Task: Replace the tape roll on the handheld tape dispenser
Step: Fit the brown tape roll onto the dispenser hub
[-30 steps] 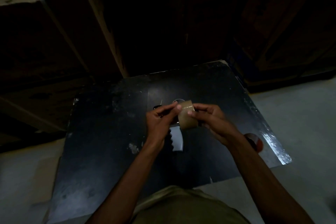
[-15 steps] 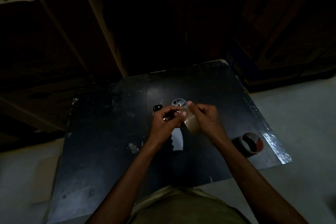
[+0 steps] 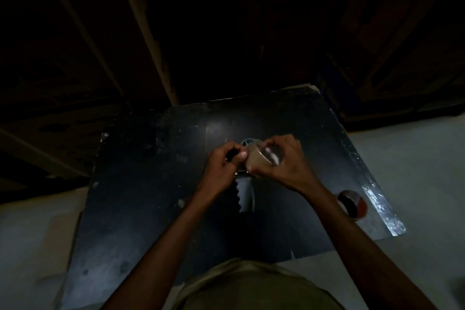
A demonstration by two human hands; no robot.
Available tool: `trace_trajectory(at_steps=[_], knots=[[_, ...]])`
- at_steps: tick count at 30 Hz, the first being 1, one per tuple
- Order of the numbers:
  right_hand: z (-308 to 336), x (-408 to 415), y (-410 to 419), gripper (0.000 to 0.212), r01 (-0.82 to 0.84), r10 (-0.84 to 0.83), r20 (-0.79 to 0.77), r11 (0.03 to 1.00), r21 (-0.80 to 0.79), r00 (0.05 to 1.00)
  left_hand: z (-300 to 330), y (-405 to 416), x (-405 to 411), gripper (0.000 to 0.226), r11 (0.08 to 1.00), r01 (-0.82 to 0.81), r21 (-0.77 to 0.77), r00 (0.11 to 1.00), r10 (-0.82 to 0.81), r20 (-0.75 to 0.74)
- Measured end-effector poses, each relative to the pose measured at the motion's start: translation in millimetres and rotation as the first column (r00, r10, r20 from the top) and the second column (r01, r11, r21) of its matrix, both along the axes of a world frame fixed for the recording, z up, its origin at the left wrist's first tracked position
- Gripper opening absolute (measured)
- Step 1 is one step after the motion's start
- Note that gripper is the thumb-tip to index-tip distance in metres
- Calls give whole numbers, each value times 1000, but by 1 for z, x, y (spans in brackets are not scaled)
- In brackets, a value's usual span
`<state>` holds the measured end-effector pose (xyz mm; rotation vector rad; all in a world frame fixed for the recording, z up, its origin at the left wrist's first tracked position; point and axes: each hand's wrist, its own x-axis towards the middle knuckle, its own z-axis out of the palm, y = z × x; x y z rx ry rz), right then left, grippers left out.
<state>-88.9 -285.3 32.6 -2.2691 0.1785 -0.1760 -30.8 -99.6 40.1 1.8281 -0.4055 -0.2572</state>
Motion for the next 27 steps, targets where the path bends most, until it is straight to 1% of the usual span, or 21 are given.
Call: trace_trajectory(at_steps=[1,2,3,4,6,8,10,12,14,15,17,18,20,22,23,25,27], knots=[[-1,2,-1,76,17,-16,-32,999,30,999,-3,1,2,9,1000,-23,-3,1000,23,17],[-3,4,-4,84,14,-5,-79,993,119,997,-6,2,4,9,999,-37,-6,999,37,15],[-4,7,-6,87,1,29,-129,974,225,991,-9,4,6,9,999,-38,-8,999,38,-5],[-3,8,-7,85,-11,71,-173,945,326,982,-12,6,9,9,1000,-22,-11,999,21,-27],[-2,10,-5,68,-21,133,-214,888,459,968,-17,11,16,10,998,50,-29,997,-51,-49],[-6,16,-5,56,-32,150,-203,872,489,968,-22,13,22,14,993,106,-61,992,-110,-69],[-8,24,-8,57,-32,153,-212,874,485,965,-26,13,26,18,989,91,-115,985,-106,-138],[-8,34,-13,68,-57,177,-240,898,436,955,-32,11,29,16,975,17,-222,951,-84,-298],[-9,48,-18,84,-110,209,-271,934,340,940,-42,9,31,17,930,-95,-356,860,-104,-499],[-9,56,-19,89,-129,218,-287,945,299,933,-47,8,33,19,904,-153,-399,813,-114,-571],[-9,74,-21,93,-162,232,-310,958,238,922,-54,5,40,21,878,-234,-418,744,-115,-658],[-10,83,-23,95,-173,233,-313,963,206,921,-56,2,43,21,881,-253,-399,733,-94,-673],[-14,98,-27,98,-185,215,-291,974,128,932,-55,-1,54,21,930,-244,-276,762,8,-647],[-19,107,-30,95,-184,193,-261,981,59,946,-56,-4,67,20,968,-227,-111,826,130,-549],[-21,111,-30,93,-181,184,-241,983,35,953,-57,-5,74,19,972,-229,-59,848,169,-503],[-27,117,-31,90,-185,182,-207,983,3,961,-58,-5,85,20,970,-242,-11,870,211,-445],[-33,121,-32,89,-205,192,-227,978,-33,955,-61,-4,94,22,966,-250,71,900,259,-350]])
